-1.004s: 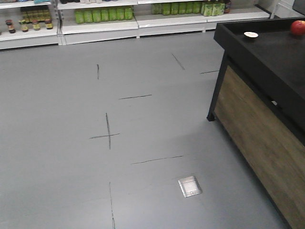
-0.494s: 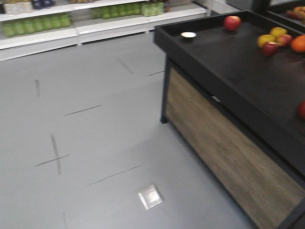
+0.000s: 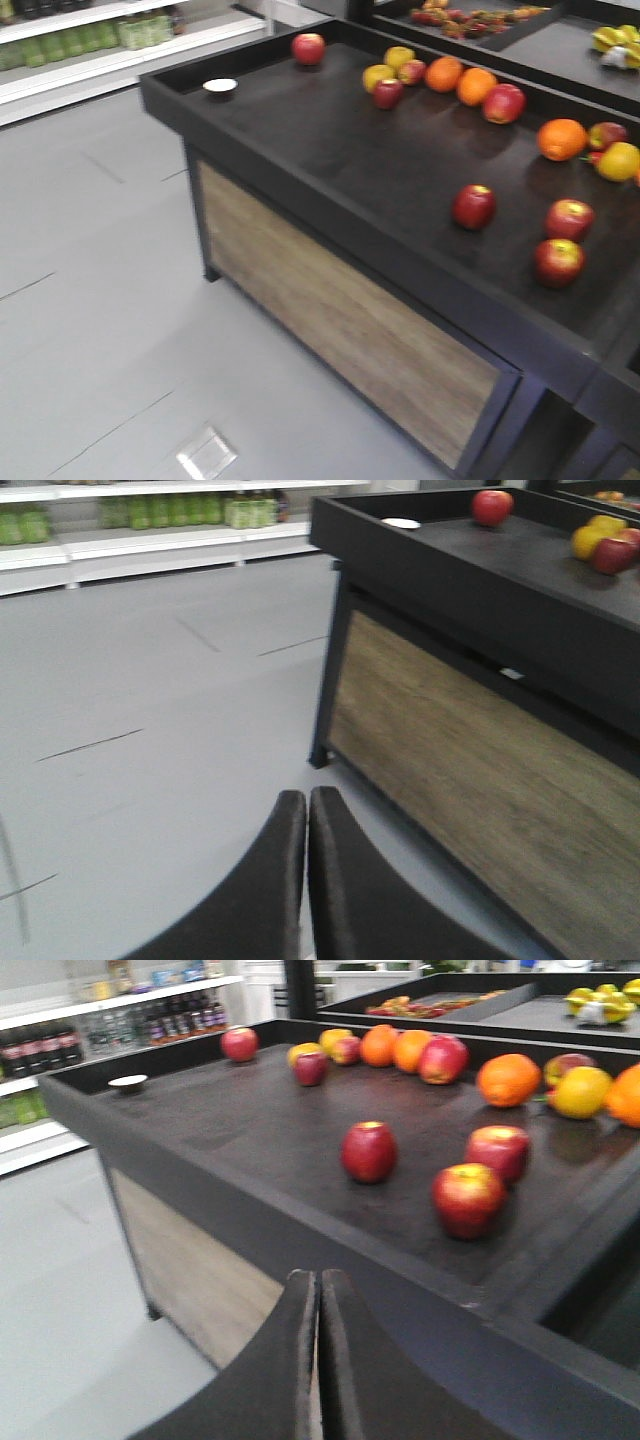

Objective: Pick three apples into basket with both arms
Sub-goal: 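Drive the base toward the fruit table holding the light-blue basket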

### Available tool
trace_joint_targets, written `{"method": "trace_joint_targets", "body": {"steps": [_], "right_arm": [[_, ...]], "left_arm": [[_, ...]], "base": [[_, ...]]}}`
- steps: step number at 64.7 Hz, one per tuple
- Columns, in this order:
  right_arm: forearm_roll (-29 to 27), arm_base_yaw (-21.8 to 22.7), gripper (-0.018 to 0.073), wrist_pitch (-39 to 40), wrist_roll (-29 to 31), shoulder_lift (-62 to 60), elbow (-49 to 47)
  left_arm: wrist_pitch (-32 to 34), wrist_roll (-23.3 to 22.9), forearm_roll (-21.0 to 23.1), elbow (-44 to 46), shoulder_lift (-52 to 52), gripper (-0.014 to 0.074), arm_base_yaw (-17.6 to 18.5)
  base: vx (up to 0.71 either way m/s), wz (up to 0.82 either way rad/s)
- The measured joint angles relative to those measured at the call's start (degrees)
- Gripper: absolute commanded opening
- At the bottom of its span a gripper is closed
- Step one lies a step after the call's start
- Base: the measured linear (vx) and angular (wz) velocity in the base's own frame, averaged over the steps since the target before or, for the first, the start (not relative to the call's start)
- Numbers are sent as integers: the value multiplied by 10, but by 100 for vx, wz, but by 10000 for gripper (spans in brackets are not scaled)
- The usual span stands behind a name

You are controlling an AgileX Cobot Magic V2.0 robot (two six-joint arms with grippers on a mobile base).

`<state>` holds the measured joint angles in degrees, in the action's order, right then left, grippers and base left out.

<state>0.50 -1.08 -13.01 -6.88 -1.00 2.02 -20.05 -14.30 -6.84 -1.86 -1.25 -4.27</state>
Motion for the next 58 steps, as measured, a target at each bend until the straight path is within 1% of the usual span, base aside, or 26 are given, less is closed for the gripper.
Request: {"method": "trace_joint_targets", "body": {"steps": [39, 58], "right_arm": [[0, 0, -9, 0, 0, 0, 0], [0, 0, -9, 0, 0, 0, 0]], "left_arm": [[0, 0, 0, 0, 0, -6, 0], [0, 0, 0, 0, 0, -6, 0]], "base": [[10, -53], [6, -42]]}}
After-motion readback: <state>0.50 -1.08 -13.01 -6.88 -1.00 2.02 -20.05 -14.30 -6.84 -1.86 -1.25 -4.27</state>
